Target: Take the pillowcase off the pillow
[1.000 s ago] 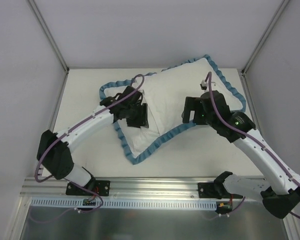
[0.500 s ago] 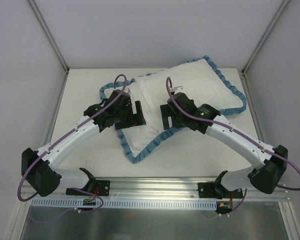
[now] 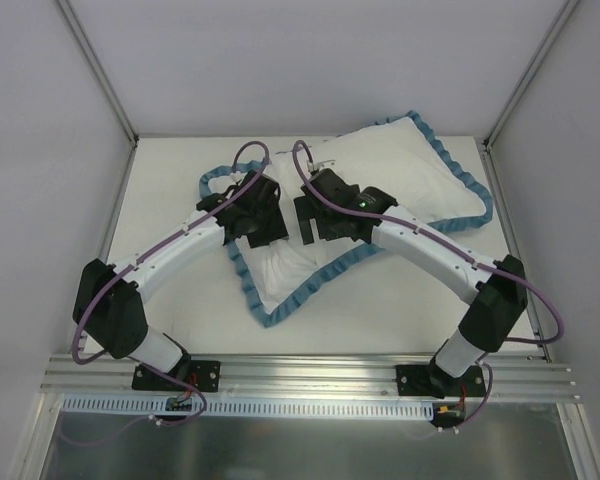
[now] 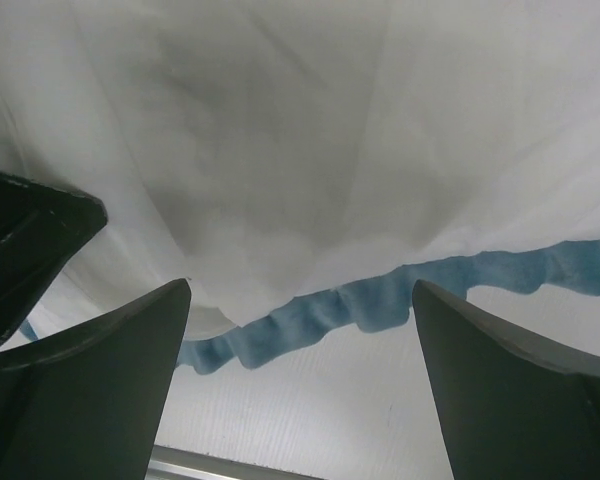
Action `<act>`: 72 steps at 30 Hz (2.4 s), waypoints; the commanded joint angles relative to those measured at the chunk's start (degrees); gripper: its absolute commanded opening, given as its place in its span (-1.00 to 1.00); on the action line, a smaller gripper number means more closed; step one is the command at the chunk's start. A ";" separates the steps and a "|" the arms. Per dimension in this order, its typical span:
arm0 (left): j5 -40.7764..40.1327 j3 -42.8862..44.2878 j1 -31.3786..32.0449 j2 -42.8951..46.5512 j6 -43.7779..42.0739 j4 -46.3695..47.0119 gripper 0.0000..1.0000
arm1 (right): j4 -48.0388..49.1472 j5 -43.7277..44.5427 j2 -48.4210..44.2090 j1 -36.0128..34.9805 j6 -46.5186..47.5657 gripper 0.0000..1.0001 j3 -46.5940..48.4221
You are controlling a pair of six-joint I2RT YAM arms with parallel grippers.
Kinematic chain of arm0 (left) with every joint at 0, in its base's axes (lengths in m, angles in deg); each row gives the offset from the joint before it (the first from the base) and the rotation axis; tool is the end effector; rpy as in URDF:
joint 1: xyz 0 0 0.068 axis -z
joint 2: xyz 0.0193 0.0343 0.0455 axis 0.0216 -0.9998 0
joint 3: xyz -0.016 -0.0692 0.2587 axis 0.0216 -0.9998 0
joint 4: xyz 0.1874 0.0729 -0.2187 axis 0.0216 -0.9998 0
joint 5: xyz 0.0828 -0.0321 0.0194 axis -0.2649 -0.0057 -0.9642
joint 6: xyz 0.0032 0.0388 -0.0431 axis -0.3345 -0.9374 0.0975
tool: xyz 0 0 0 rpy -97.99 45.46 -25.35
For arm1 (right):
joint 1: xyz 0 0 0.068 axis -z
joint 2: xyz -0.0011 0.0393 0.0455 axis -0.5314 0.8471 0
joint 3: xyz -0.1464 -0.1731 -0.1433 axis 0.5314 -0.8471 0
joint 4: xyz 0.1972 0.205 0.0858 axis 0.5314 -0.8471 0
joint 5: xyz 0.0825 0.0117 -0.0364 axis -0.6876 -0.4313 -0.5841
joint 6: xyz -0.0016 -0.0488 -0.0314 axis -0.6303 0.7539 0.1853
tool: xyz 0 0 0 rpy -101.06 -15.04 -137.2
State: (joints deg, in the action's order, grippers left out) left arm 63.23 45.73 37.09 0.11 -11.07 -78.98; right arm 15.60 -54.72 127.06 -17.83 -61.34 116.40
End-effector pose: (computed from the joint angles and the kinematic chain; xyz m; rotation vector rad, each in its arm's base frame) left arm 0.2997 -0.2119 0.2688 -0.2956 2.4720 -0.5428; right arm 0.2670 0.2932 0.3201 -0.6497 2.2587 0.0339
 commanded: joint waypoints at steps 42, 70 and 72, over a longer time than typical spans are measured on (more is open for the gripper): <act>5.10 -19.09 -8.34 15.52 -1.65 3.13 -0.46 | 2.55 4.99 2.05 3.61 -4.59 -0.14 -4.71; 15.29 -32.90 -13.97 21.94 -0.42 9.89 -1.00 | 5.10 -1.34 13.11 -14.41 -2.04 0.71 14.10; 16.87 -34.47 -14.41 23.26 0.10 12.26 -1.00 | 5.10 -2.22 14.26 -14.32 -2.39 0.80 14.19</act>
State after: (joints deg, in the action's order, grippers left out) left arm 75.95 14.23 23.56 21.26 -11.31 -66.32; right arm 21.22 -55.33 139.36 -32.52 -63.35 128.77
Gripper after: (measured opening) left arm 0.009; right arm 0.888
